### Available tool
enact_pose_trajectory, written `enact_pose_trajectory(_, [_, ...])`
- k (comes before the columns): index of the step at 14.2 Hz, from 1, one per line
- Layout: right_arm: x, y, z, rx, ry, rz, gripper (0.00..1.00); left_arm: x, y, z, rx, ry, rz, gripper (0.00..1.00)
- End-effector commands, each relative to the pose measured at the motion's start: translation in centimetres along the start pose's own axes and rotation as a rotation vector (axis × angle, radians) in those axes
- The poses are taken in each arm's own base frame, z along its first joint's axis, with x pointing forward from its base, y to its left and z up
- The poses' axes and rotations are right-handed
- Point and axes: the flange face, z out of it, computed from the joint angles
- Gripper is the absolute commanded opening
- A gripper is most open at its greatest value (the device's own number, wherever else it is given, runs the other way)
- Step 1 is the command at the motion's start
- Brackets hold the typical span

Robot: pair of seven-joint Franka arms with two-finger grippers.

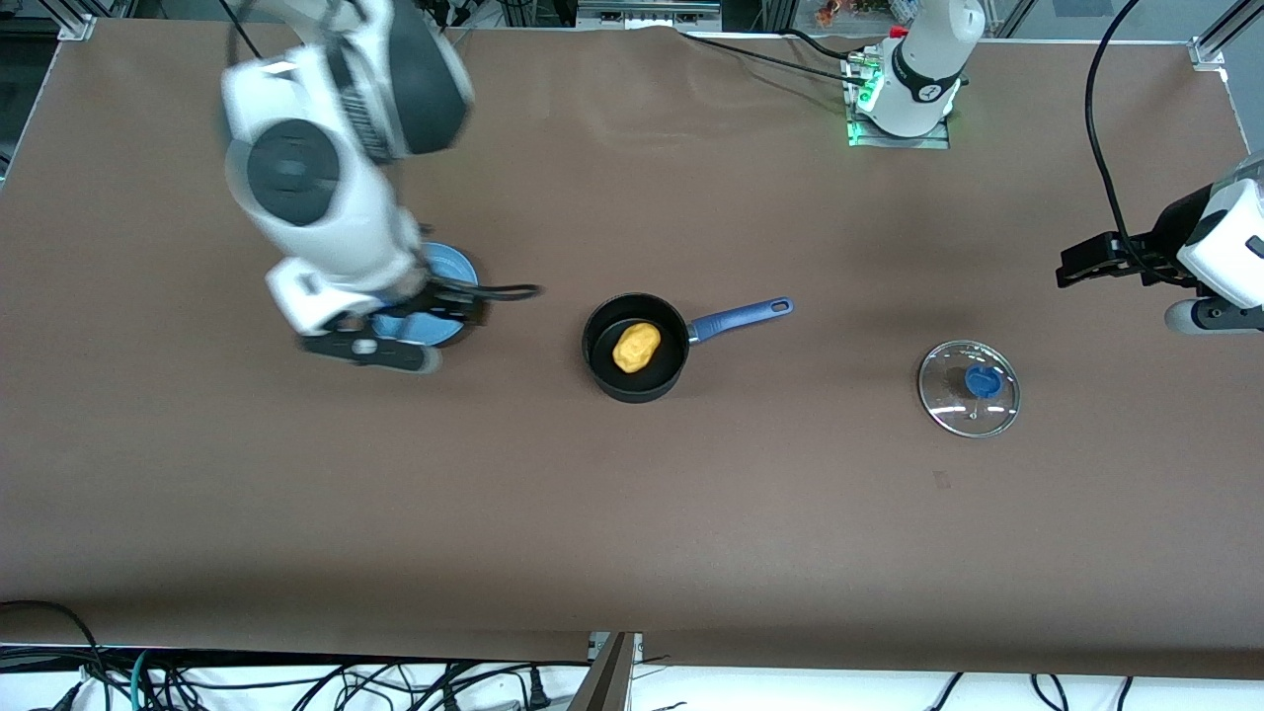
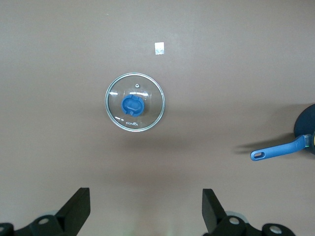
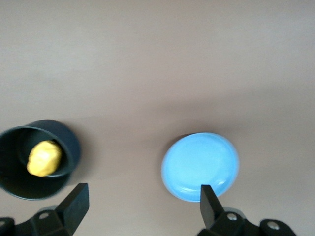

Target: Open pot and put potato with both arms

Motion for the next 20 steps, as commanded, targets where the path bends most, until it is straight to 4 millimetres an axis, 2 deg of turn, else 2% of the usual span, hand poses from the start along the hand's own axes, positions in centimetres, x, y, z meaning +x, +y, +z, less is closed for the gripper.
enact_pose_trajectory(1, [-0.3,5.3,-1.1,0.037,-0.035,-0.085,1.00,-0.4,0.2,-0.7,0.008,0.001,-0.007,1.00])
enact_pose_trajectory(2, [0.0,8.5,-2.0,0.056,-0.030,-0.097,1.00,-0.4,0.2,-0.7,0.008,0.001,-0.011,1.00])
enact_pose_trajectory(3, [0.5,11.5,-1.5,0.072,-0.040,-0.124,1.00,-0.4,0.2,-0.7,0.008,0.001,-0.028,1.00])
enact_pose_trajectory(5, [0.1,16.0,-1.0,0.092,-0.032,-0.182,1.00,-0.4,0.2,-0.8,0.008,0.002,-0.045,1.00])
enact_pose_trajectory(9, [-2.8,19.8,-0.9,0.011,-0.015,-0.189,1.00,-0.4,0.2,-0.8,0.009,0.003,-0.045,1.00])
enact_pose_trajectory(10, [-2.6,21.3,-0.8,0.021,-0.024,-0.159,1.00,-0.4,0.2,-0.8,0.009,0.003,-0.045,1.00])
enact_pose_trajectory(12, [-2.5,23.7,-2.0,0.042,-0.001,-0.123,1.00,-0.4,0.2,-0.7,0.008,0.001,-0.045,1.00])
enact_pose_trajectory(16, [-2.4,25.1,-2.2,0.046,0.002,-0.089,1.00,-0.4,0.2,-0.7,0.008,0.001,-0.044,1.00])
enact_pose_trajectory(20, [-2.5,25.2,-2.4,0.046,0.002,-0.085,1.00,-0.4,0.2,-0.7,0.008,0.001,-0.045,1.00])
